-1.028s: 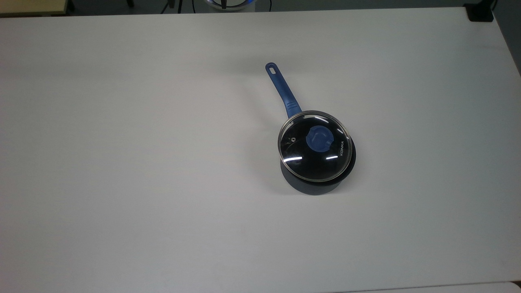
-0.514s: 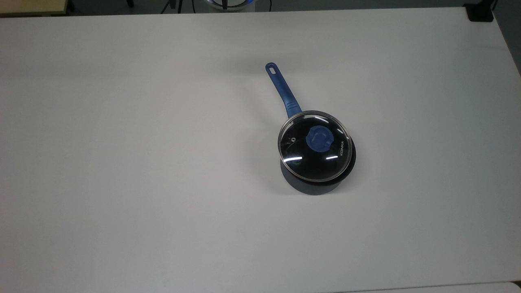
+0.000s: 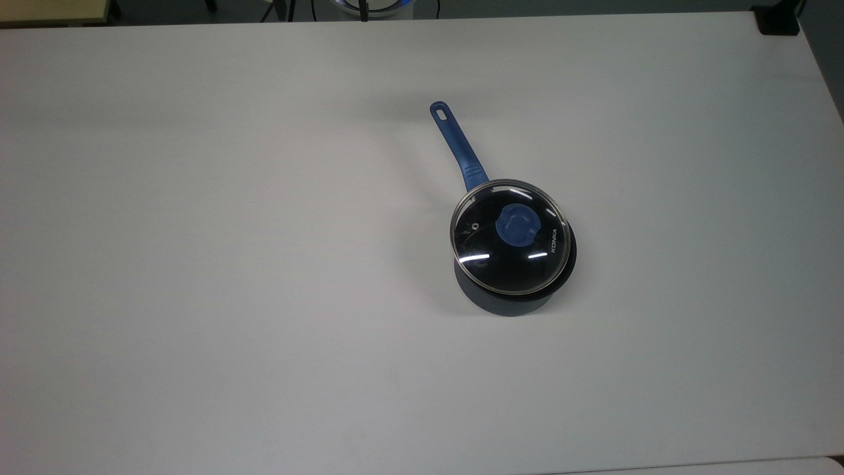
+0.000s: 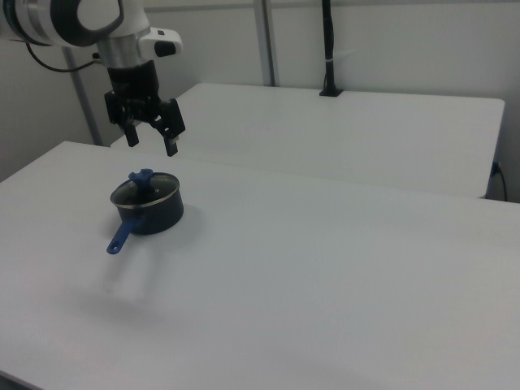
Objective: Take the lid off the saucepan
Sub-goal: 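Lower the open gripper onto the blue knob of the glass lid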
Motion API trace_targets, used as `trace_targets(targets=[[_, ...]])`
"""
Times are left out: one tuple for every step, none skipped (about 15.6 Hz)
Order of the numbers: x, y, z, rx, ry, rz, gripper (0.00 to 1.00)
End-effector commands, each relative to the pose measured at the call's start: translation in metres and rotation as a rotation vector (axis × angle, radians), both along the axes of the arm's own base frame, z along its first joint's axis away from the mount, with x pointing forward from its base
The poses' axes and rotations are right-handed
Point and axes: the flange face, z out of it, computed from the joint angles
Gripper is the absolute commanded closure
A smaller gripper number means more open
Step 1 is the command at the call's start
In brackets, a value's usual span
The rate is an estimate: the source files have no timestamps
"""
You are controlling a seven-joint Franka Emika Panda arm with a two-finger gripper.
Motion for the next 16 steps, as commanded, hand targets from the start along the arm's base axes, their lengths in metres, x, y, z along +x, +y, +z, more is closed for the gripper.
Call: trace_targets(targets=[[0.005, 0.008, 0.003, 0.042, -0.052, -0.015, 0.0], [0.008, 0.015, 0.002, 0.053, -0.061, -0.035, 0.0], [0.014, 0.029, 0.001, 0.056, -0.086, -0.041, 0.0], [0.019, 0.041, 0.0, 0.062, -0.111, -0.057, 0.0], [0.026, 0.049, -0.005, 0.065, -0.123, -0.084, 0.0], [0.032, 0.061, -0.012, 0.07, -0.127, -0.09, 0.0], [0.041, 0.074, -0.02, 0.072, -0.138, -0.09, 0.0], [0.051, 0.086, -0.027, 0.072, -0.15, -0.102, 0.0], [0.058, 0.101, -0.04, 0.07, -0.147, -0.115, 0.0], [0.065, 0.11, -0.051, 0.073, -0.151, -0.135, 0.0], [0.072, 0.118, -0.054, 0.078, -0.171, -0.142, 0.0], [0.079, 0.122, -0.063, 0.081, -0.175, -0.148, 0.0], [0.085, 0.128, -0.073, 0.082, -0.173, -0.152, 0.0], [0.091, 0.139, -0.083, 0.082, -0.172, -0.147, 0.0], [0.097, 0.151, -0.098, 0.079, -0.166, -0.134, 0.0], [0.104, 0.166, -0.114, 0.072, -0.161, -0.123, 0.0]])
